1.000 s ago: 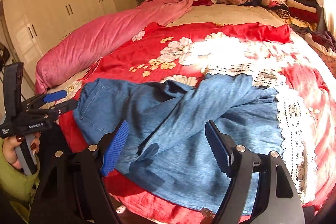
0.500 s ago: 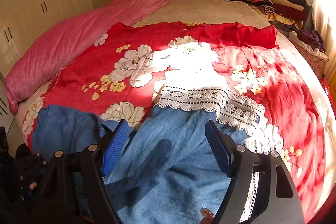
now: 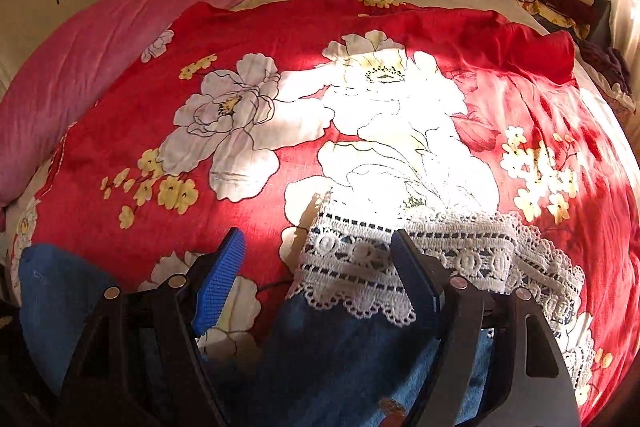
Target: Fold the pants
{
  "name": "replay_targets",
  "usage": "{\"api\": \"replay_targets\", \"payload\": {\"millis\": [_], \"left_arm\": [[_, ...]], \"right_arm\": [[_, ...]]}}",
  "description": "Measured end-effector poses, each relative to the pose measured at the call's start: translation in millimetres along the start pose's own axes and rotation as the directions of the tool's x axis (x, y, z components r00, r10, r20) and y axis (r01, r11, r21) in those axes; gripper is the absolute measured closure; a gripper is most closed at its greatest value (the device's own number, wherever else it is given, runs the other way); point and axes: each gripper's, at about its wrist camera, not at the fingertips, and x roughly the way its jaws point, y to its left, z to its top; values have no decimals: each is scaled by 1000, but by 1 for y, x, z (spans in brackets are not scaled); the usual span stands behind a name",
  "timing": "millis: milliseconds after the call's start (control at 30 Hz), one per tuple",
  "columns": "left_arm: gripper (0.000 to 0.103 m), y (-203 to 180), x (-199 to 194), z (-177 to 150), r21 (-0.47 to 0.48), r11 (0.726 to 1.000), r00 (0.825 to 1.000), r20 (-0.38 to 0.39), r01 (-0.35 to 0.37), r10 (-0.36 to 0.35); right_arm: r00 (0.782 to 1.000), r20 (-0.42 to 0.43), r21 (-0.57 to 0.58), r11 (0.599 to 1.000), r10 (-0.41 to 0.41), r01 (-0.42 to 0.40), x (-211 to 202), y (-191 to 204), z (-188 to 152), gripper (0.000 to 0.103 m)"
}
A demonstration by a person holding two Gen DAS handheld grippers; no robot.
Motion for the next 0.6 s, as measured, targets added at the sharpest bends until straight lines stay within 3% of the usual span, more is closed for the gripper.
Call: {"api": "replay_targets", "payload": {"millis": [100, 200, 267, 500, 567, 600], "left_arm": [[95, 0, 1, -1, 3, 1000, 1000, -3, -3, 3], [95, 1, -1, -2, 6, 1000, 1000, -2, -3, 3], [95, 0, 2, -1, 10, 1000, 1000, 0, -7, 7], [95, 1, -1, -2, 4, 1000, 1000, 9, -15, 15], [91, 0, -3, -2, -1, 1000, 1000, 14, -17, 17], [83, 2, -4, -2, -9, 1000, 1000, 18, -17, 17]], "right_arm": [[997, -9, -5, 997, -72, 72, 15, 0, 0, 31], [991, 11, -11, 991, -132, 132, 19, -7, -2, 66], [997, 35, 24, 997, -75, 74, 9, -18, -4, 89], [991, 133, 90, 996, 16, -28, -57, -53, -21, 94], [985, 170, 115, 991, 41, -61, -82, -67, -32, 94], [981, 185, 133, 988, 58, -83, -94, -73, -39, 94]]}}
